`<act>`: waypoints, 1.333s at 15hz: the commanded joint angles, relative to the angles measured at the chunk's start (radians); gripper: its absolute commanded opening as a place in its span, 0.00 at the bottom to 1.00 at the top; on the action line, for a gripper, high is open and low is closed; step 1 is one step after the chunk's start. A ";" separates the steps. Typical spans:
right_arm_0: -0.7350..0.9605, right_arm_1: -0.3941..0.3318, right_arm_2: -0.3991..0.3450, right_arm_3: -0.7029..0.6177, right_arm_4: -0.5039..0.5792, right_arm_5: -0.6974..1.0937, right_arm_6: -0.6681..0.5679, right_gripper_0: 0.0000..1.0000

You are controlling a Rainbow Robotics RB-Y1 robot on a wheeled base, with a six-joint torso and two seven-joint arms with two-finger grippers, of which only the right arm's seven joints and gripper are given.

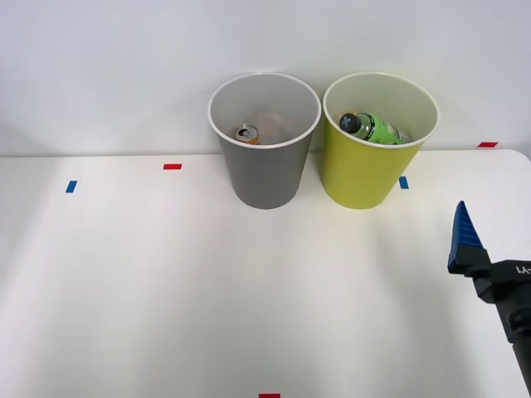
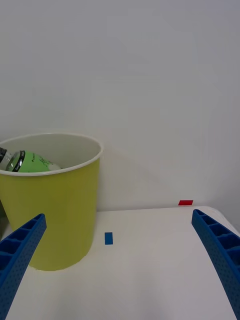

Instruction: Put cans in the gray bin, plastic bottles in the light green bin

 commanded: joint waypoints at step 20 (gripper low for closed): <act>0.028 -0.182 0.276 0.555 0.352 -0.623 -0.066 1.00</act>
